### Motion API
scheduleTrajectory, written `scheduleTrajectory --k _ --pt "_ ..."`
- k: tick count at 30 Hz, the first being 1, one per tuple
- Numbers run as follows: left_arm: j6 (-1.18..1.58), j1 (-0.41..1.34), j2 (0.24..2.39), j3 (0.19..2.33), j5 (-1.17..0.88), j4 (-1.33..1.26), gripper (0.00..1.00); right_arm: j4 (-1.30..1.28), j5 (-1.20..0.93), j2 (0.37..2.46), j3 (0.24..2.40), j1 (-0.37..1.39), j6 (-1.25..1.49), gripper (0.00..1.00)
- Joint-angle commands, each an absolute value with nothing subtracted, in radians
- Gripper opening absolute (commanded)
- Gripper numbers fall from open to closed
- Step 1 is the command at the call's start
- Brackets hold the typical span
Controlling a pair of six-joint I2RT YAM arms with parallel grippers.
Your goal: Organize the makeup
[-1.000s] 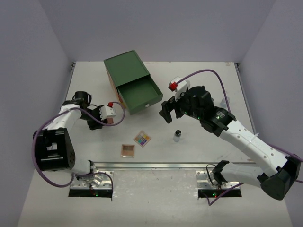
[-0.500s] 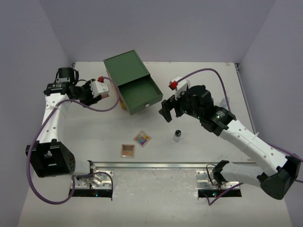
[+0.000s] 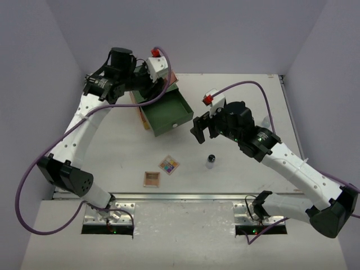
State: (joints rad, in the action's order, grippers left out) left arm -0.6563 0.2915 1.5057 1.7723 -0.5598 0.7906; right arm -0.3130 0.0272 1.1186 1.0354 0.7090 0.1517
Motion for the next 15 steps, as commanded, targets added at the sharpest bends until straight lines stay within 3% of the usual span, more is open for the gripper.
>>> scheduleTrajectory --k 1,11,15 --pt "-0.558 0.379 1.551 1.754 -0.375 0.768 0.0 -0.259 0.075 1.075 1.031 0.707 0.171 0.99" --pt "-0.594 0.449 1.651 1.675 -0.189 0.787 0.0 -0.259 0.085 1.07 1.011 0.706 0.188 0.99" --pt "-0.612 0.451 1.674 1.661 -0.137 0.804 0.11 -0.27 0.072 1.081 1.019 0.706 0.195 0.99"
